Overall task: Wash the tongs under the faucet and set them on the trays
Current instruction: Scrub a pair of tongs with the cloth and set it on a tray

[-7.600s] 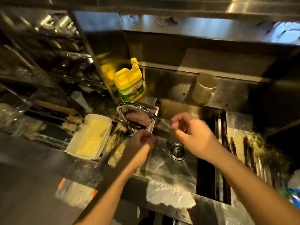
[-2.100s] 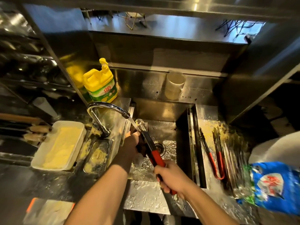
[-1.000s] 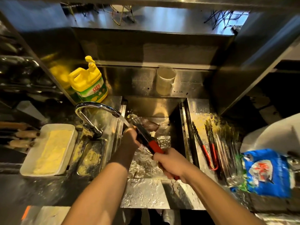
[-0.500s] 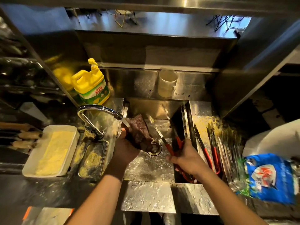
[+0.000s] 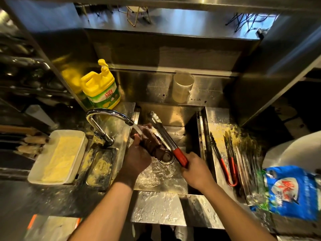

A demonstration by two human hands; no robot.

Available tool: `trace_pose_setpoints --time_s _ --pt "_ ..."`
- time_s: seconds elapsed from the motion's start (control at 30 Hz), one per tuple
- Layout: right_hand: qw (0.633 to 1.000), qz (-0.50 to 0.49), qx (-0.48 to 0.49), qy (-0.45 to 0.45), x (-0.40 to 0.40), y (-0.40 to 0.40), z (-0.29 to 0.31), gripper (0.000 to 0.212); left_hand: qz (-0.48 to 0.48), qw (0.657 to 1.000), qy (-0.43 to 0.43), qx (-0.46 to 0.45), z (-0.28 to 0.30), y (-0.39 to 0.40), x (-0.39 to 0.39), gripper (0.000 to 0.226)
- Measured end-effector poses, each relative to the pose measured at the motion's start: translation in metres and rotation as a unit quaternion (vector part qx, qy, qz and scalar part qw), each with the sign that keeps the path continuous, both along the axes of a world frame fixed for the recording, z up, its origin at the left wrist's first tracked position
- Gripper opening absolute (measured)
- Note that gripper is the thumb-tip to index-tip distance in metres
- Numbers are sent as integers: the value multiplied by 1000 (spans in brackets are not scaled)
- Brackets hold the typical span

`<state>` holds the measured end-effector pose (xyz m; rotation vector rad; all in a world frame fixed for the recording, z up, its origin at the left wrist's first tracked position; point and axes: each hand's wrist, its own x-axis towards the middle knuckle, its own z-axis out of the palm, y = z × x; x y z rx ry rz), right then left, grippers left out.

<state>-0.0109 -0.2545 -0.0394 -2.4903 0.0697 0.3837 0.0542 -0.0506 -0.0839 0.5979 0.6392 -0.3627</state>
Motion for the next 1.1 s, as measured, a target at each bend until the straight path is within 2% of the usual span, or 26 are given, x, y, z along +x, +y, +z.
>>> trace_pose_setpoints --time_s 0.07,0.1,0.17,0.3,0.4,0.57,0.67,0.77,0.9,1.0,1.1 --pt "1000 22 -17 -7 -4 1 1 51 -27 999 -10 35 3 -3 1 40" --pt "999 32 -26 -7 -8 3 2 60 -43 995 -17 85 5 -6 3 37" --pt "999 46 -28 1 -16 6 3 68 -42 985 -39 163 -2 -10 3 39" --pt "998 49 21 17 -23 9 4 55 -70 966 -45 244 2 -10 8 46" --pt "999 26 22 21 -21 10 7 47 -68 985 11 159 13 -12 14 40" --pt "1000 15 -20 13 -10 11 17 50 -74 980 23 182 -3 -28 11 37" --pt "997 40 -1 61 -16 17 19 58 -98 969 44 224 -6 -20 23 37" --pt "993 22 50 106 -19 20 17 44 -135 952 63 266 -8 -17 28 44" --pt "988 -15 87 128 -12 36 19 23 -138 956 60 253 -5 -17 25 24" --pt "984 -24 77 156 -10 42 18 7 -92 958 92 255 -9 -9 35 38" --pt "985 -43 70 149 -2 44 22 18 -136 948 91 274 -8 -17 32 25"
